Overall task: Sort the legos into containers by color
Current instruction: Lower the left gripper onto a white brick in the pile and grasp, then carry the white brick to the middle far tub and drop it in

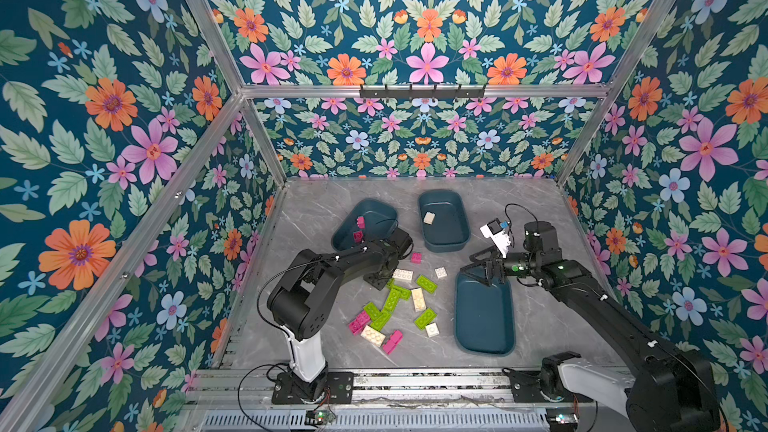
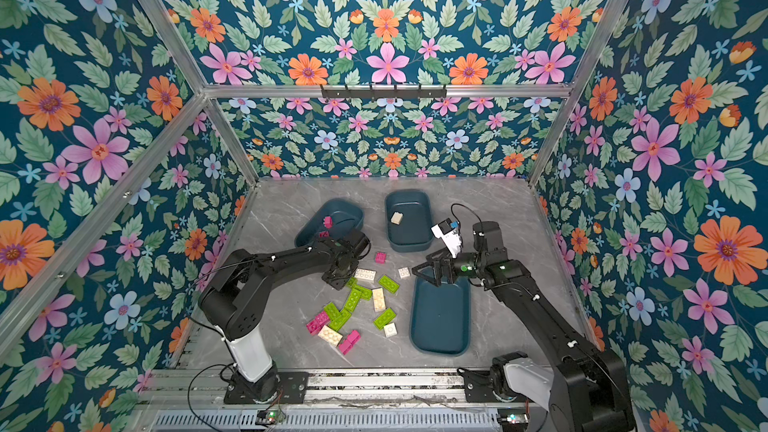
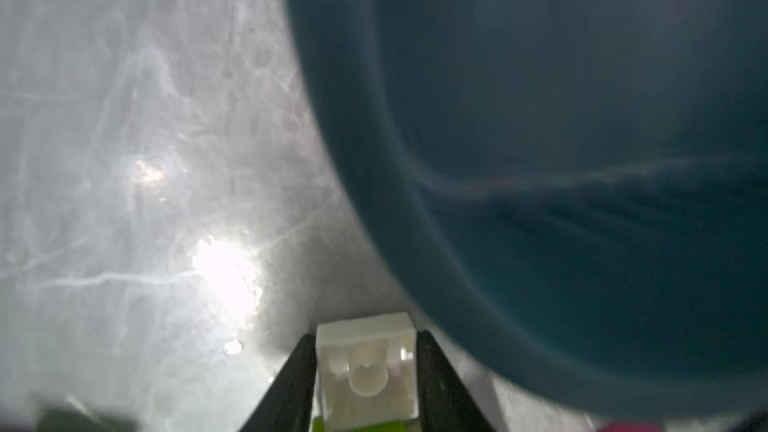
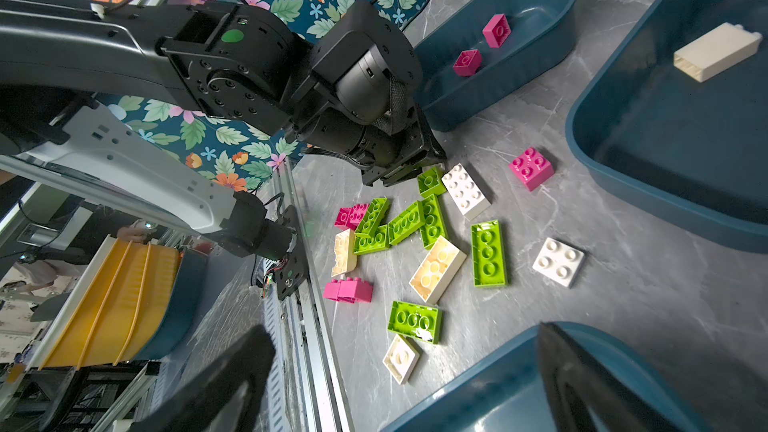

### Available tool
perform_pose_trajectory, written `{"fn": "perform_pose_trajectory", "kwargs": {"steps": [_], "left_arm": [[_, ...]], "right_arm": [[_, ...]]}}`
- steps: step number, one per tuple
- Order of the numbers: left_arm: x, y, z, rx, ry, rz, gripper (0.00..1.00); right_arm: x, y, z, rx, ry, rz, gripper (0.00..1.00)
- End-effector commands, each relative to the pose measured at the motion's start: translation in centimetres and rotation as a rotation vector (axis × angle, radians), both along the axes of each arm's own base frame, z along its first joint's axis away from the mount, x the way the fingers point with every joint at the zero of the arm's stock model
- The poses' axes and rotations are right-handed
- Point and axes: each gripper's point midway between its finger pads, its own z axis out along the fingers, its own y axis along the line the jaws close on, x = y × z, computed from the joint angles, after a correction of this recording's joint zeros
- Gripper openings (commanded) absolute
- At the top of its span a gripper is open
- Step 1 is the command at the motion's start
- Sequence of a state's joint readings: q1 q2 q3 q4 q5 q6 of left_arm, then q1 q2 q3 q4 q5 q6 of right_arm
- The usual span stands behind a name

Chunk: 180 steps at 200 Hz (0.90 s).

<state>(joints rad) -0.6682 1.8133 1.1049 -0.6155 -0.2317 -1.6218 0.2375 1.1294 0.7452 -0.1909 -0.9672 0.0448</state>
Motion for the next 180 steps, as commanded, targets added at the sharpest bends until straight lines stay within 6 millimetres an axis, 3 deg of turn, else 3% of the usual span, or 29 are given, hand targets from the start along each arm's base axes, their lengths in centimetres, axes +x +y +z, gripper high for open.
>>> {"fn": "perform_pose_trajectory", "kwargs": {"steps": [1,39,54,89,125,162,180], "left_arm": [[-0.4,0.6,-0.4,0.039,0.029,-0.006,0.36],[-0.7,0.6,-0.6,0.038,0.039,-0.016,0.19],[-0.6,0.8,0.1,0.049,0.033,-0.025,0.17],[-0.4,0.8,2.9,0.076,0.013,-0.093,0.17],[-0.4,0.1,7.1,0.078,-0.032,-0.196,0.17],[4.0,-3.1,12.9,0.074,-0.174,-0.367,0.18],[6.5,-5.6,14.5,0.078,-0.211,-0.468,0.19]], "right_arm": [[-0.1,0.1,0.4,0.002,-0.020,0.013,0.99],[-0.1,0.0,0.4,-0.003,-0.021,0.012,0.99],[-0.1,0.0,0.4,-0.005,-0.023,0.012,0.99],[0.1,0.1,0.7,-0.001,-0.026,0.012,0.99],[0.4,0.0,1.1,-0.005,-0.044,-0.001,0.99],[0.8,-0.3,1.3,-0.023,-0.065,-0.036,0.99],[1.0,-0.5,1.2,-0.030,-0.068,-0.053,0.99]]}}
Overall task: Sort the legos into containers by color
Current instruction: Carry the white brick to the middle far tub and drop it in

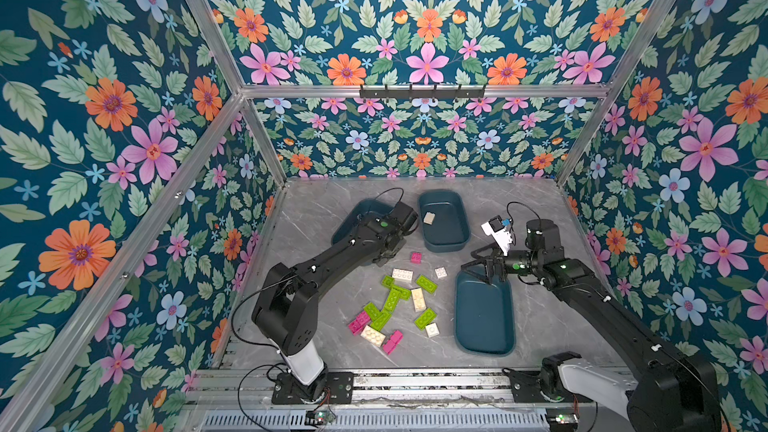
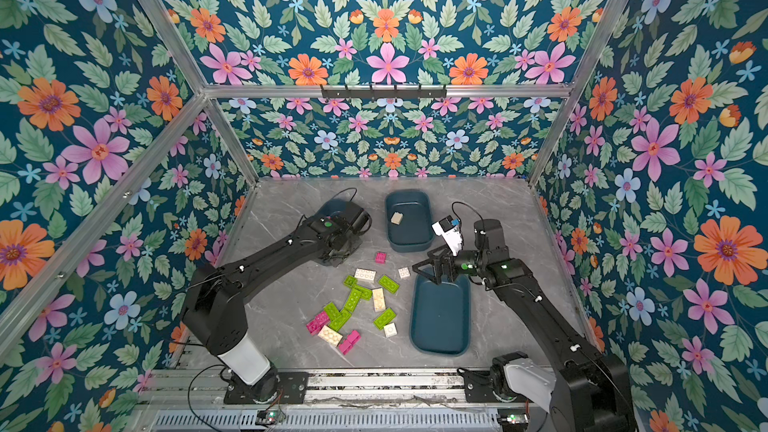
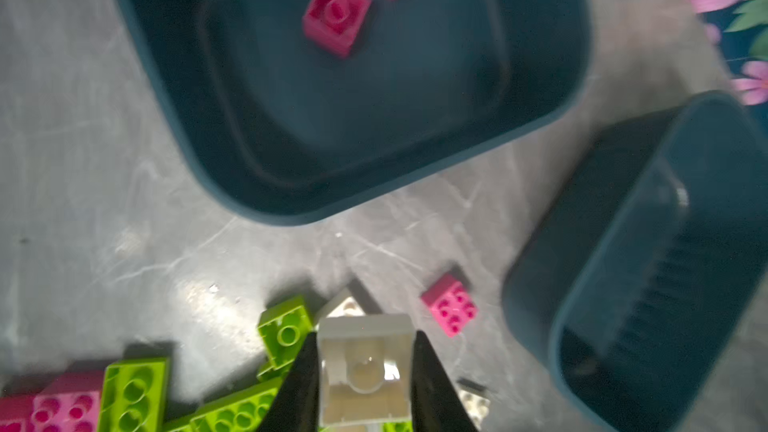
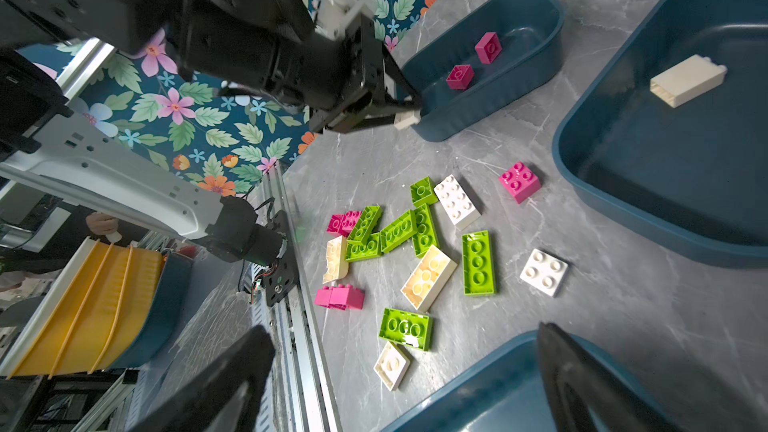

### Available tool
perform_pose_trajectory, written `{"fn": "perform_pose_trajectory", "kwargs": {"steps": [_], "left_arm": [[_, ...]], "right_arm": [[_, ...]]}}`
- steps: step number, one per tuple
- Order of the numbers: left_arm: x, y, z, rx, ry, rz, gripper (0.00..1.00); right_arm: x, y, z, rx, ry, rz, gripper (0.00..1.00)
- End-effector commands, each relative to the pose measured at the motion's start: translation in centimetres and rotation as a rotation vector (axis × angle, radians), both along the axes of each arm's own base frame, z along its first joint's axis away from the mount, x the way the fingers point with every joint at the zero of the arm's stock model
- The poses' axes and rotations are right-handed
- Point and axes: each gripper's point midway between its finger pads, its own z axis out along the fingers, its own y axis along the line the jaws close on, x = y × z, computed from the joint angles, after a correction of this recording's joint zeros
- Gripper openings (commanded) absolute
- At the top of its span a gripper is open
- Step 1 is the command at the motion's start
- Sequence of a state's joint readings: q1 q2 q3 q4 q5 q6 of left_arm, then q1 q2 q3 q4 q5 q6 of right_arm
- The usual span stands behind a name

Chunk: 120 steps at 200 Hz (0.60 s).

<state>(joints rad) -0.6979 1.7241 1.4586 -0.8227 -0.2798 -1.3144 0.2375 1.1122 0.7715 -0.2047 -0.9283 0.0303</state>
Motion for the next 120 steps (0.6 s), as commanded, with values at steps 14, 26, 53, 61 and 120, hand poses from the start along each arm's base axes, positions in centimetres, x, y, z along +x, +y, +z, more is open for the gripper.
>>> {"fn": "perform_pose_trajectory", "kwargs": {"steps": [14,26,53,61,120], "left_arm": [[4.0,-4.0,1.9,0.057,-0.064,-0.242,0.20],[5.5,-5.9,2.4,0.058,-0.089,-0.301,0.20],[7.8,-9.4,1.8,0.086,-0.109,-0.414,0.20],[8.3,-10.2,1.3,0.099,-0.114,-0.437,0.20],[11.3,-13.4,-3.0,0.140,-0.113,-0.508,0.25]], "right_arm": [[0.6,-0.3,0.4,-0.016,-0.027,-0.040,0.99],[0.6,-0.5,0.5,-0.021,-0.034,-0.049,0.99],[0.6,-0.7,0.6,-0.037,-0.042,-0.066,0.99],[0.7,-0.8,0.5,-0.040,-0.043,-0.070,0.99],[0.9,-1.0,0.1,-0.063,-0.036,-0.083,0.99]]}}
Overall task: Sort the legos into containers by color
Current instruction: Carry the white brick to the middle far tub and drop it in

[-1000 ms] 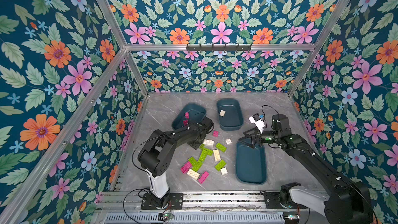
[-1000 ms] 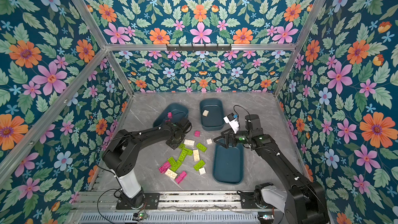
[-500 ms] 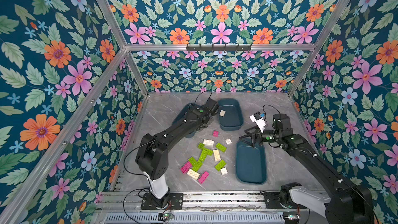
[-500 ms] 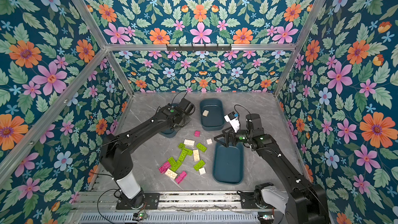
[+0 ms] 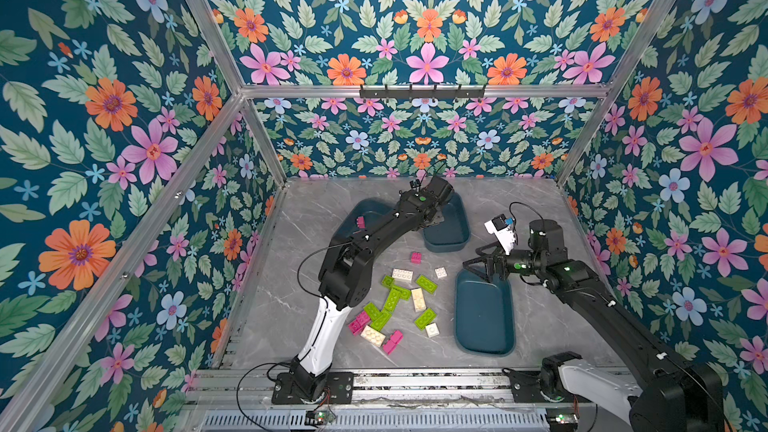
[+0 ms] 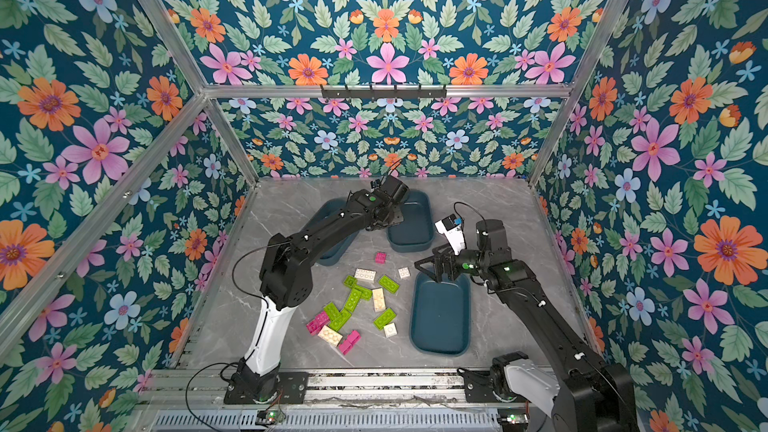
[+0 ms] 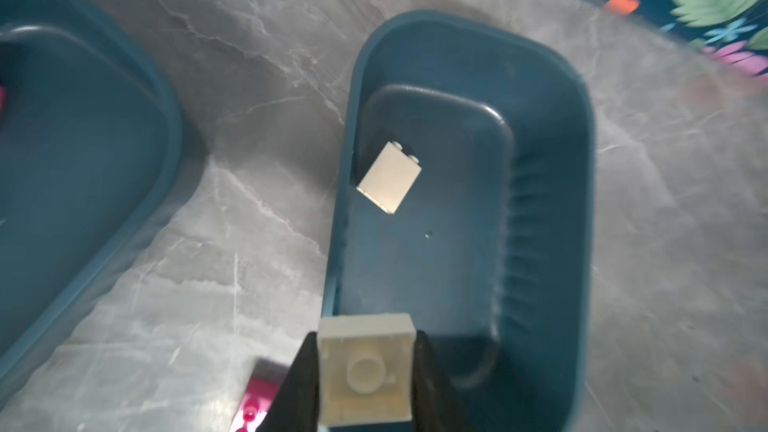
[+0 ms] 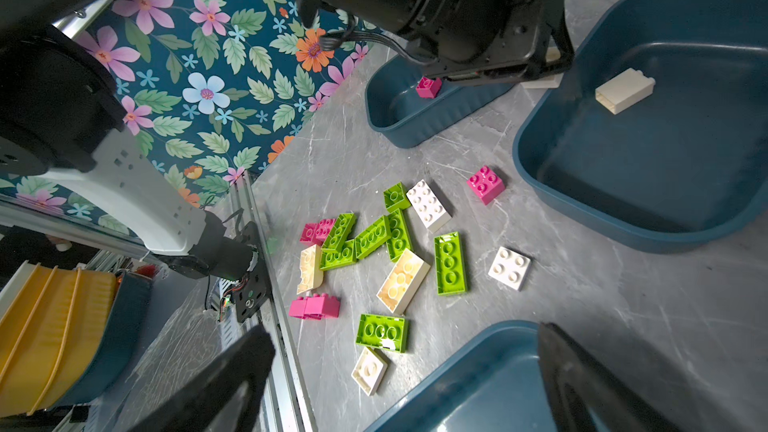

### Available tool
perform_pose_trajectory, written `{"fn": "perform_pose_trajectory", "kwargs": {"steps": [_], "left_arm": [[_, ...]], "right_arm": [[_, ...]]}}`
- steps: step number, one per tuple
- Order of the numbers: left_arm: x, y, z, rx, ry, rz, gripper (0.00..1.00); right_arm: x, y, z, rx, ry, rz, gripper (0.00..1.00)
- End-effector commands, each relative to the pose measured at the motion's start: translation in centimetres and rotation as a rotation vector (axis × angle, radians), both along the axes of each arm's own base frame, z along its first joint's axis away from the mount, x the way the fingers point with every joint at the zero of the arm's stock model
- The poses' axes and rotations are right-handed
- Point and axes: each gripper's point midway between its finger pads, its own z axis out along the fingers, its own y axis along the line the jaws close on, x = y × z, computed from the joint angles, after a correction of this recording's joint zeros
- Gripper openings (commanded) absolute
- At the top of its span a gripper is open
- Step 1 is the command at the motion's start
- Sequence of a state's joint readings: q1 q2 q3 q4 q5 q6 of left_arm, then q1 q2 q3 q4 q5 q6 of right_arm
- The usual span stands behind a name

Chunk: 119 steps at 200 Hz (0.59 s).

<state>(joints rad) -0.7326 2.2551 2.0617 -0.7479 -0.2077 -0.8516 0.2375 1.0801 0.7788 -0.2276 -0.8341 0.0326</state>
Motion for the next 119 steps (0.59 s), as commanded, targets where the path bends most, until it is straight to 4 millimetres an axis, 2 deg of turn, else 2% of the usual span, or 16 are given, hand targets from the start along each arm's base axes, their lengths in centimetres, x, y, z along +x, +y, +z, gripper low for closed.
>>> {"fn": "perform_pose_trajectory", "kwargs": {"steps": [1,11,34,62,79,119], "left_arm": [[1.0,-0.7,-0.4,0.037,-0.028,-0.047,0.25],[1.3,-0.9,-0.9,0.046,-0.031,-0.054,0.30],[1.4,-0.8,-1.0,0.062,-0.037,-0.059,0.48],[0.6,-0.1,0.5,0.064,-0.042,-0.064,0.62],[-0.6,0.9,1.8,0.065,-0.041,-0.066,0.66],[-6.0,4.4,2.5,0.129,0.030,-0.111,0.70]], "right_arm": [[0.2,-0.1,0.0,-0.013,-0.009,-0.006,0.99],[0.1,-0.1,0.0,-0.015,-0.009,-0.007,0.99],[0.1,-0.2,-0.2,-0.019,-0.003,-0.007,0.99],[0.1,-0.2,-0.3,-0.021,-0.002,-0.006,0.99],[0.1,-0.1,-0.3,-0.019,0.000,-0.001,0.99],[0.0,0.3,-0.2,0.004,0.010,0.030,0.99]]}}
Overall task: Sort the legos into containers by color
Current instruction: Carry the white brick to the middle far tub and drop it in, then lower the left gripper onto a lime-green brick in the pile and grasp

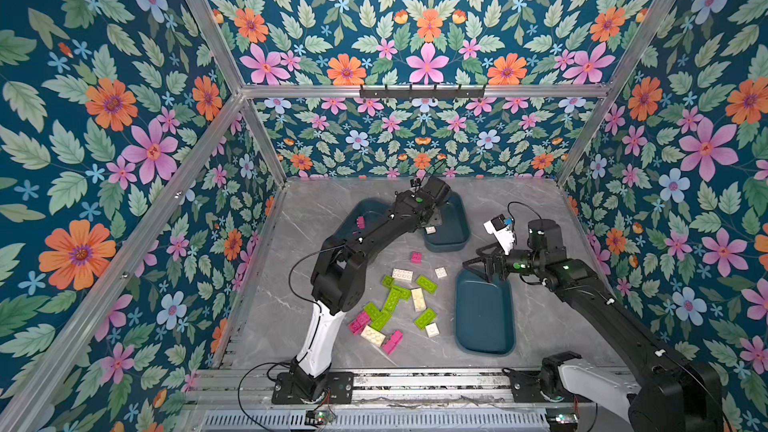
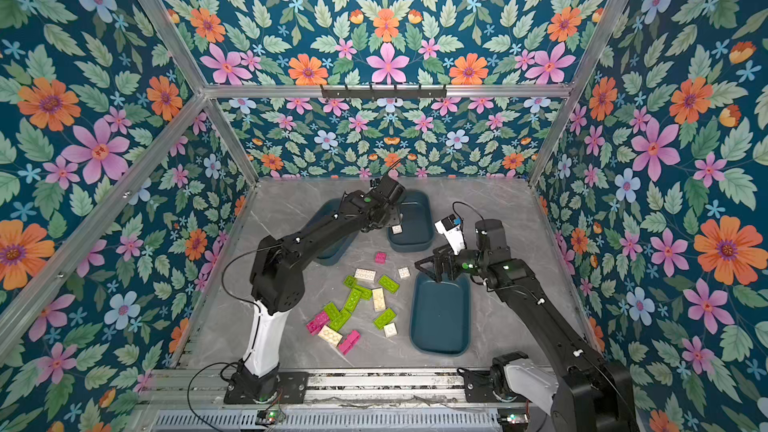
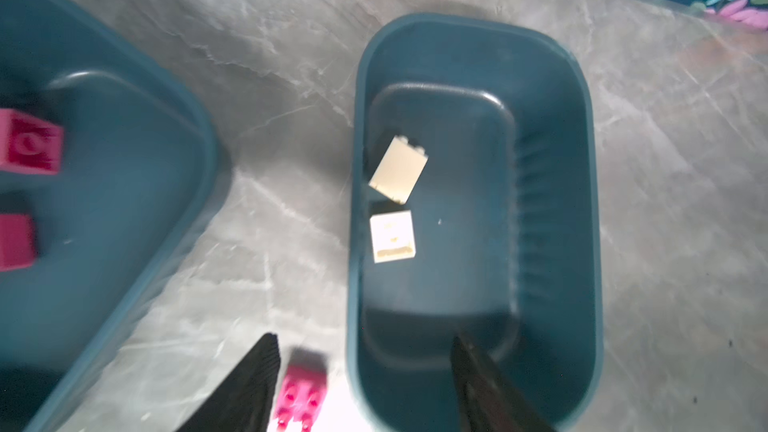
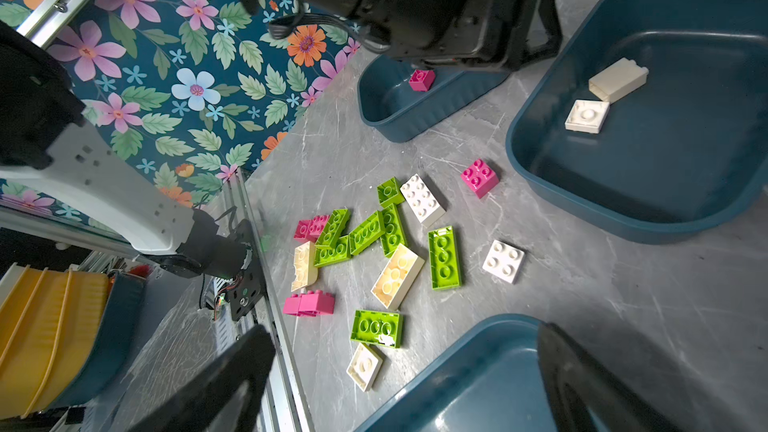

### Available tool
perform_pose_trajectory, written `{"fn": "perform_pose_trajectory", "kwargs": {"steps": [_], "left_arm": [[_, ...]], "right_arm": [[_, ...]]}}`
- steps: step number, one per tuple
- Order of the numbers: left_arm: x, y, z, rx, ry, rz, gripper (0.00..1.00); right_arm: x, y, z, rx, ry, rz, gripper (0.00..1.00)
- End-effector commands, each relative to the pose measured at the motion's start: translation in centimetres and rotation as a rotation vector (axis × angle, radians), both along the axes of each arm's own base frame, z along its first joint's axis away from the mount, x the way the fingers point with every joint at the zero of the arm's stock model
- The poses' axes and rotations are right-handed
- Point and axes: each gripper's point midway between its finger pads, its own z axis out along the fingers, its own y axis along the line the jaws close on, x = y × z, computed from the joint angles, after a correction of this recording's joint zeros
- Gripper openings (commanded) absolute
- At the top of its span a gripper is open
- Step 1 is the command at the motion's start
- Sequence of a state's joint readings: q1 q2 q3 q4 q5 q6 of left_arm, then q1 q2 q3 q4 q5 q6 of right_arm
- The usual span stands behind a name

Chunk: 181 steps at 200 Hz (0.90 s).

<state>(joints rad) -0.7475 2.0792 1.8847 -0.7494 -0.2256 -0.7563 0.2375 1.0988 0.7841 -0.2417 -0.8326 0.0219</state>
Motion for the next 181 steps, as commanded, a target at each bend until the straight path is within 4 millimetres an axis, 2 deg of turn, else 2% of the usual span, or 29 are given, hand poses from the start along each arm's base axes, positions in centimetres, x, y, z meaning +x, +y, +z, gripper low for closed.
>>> {"fn": "perform_pose_trajectory", "kwargs": {"steps": [1,23,45,86,124,150,181], "left_arm": [[-3.0,2.2,-0.1,0.066,0.051,-0.026,0.70],[-5.8,3.9,0.3,0.088,0.080,-0.047,0.71],[-8.9,6.1,-0.2,0.150,0.144,-0.093,0.71],[-12.9,8.9,-3.4,0.240,0.249,-0.215,0.71],[-14.0,10.2,-6.3,0.296,0.302,-0.293,0.71],[-14.0,11.6,-7.8,0.338,0.330,-0.311,0.71],[-13.3,11.8,-9.4,0.327,0.326,-0.337,0.70]], "right_arm": [[-0.1,0.3,0.4,0.016,-0.007,0.028,0.99],[-0.2,0.6,0.4,0.030,0.006,0.049,0.99],[-0.4,0.8,0.4,0.042,0.014,0.067,0.99],[-0.7,1.1,0.2,0.055,0.028,0.090,0.99],[-0.9,1.1,0.1,0.060,0.041,0.095,0.99],[-1.2,0.9,-0.2,0.052,0.049,0.089,0.99],[-1.8,0.5,-0.8,0.027,0.071,0.071,0.99]]}}
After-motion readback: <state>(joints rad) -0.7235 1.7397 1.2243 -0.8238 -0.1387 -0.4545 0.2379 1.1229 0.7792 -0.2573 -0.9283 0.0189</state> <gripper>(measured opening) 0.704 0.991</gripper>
